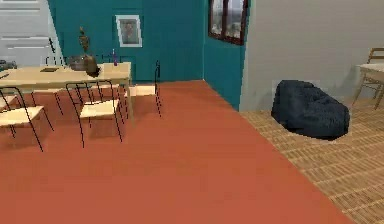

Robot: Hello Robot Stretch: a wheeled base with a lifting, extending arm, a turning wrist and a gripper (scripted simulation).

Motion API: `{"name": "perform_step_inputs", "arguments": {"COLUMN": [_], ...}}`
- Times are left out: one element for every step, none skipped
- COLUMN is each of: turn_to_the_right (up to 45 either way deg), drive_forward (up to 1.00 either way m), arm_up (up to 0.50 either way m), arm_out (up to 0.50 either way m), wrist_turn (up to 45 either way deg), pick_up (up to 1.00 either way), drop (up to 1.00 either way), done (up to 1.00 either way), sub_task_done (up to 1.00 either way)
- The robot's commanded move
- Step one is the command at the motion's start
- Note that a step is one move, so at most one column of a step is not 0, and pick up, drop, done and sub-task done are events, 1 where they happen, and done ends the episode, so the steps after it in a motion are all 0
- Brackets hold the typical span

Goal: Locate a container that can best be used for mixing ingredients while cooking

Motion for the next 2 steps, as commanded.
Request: {"name": "perform_step_inputs", "arguments": {"turn_to_the_right": [-45.0,-45.0], "drive_forward": [0.0,0.0], "arm_up": [0.0,0.0], "arm_out": [0.0,0.0], "wrist_turn": [0.0,0.0], "pick_up": [0.0,0.0], "drop": [0.0,0.0], "done": [0.0,0.0], "sub_task_done": [0.0,0.0]}}
